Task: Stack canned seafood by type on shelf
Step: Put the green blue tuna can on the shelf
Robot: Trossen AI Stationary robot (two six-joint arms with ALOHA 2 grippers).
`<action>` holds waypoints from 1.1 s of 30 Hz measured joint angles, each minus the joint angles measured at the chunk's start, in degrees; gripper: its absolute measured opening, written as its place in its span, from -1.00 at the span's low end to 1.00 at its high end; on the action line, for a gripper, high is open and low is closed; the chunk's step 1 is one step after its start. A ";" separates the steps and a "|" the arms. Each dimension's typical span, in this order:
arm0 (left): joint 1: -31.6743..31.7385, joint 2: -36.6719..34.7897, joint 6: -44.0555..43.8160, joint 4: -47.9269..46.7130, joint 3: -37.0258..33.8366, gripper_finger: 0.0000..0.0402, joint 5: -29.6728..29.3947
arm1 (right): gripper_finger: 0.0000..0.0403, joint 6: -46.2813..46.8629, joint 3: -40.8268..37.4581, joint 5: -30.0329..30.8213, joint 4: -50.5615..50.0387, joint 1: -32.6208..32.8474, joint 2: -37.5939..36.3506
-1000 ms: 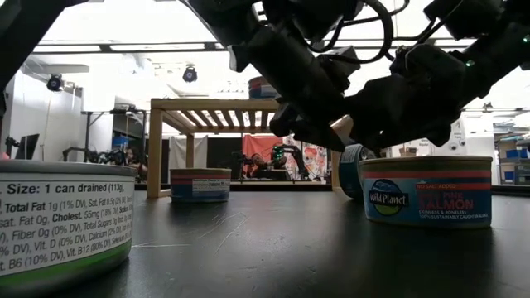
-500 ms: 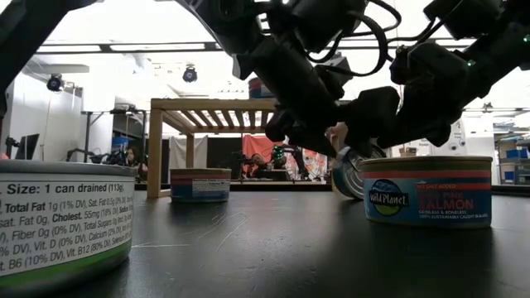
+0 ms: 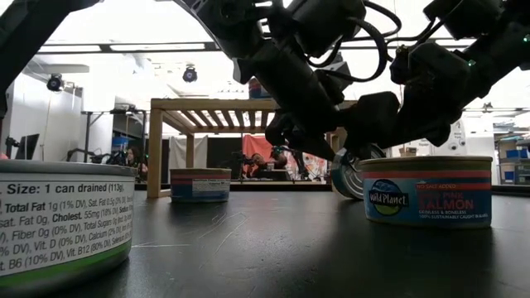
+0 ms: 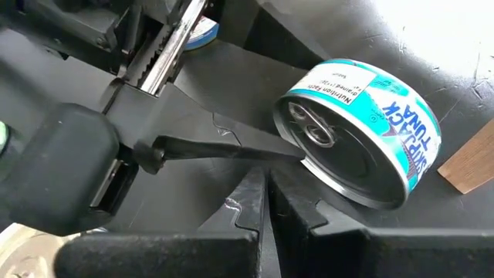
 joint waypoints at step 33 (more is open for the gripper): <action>2.60 0.00 6.18 0.26 0.00 -0.35 11.52 | -0.94 0.03 0.00 0.02 -0.02 0.00 0.00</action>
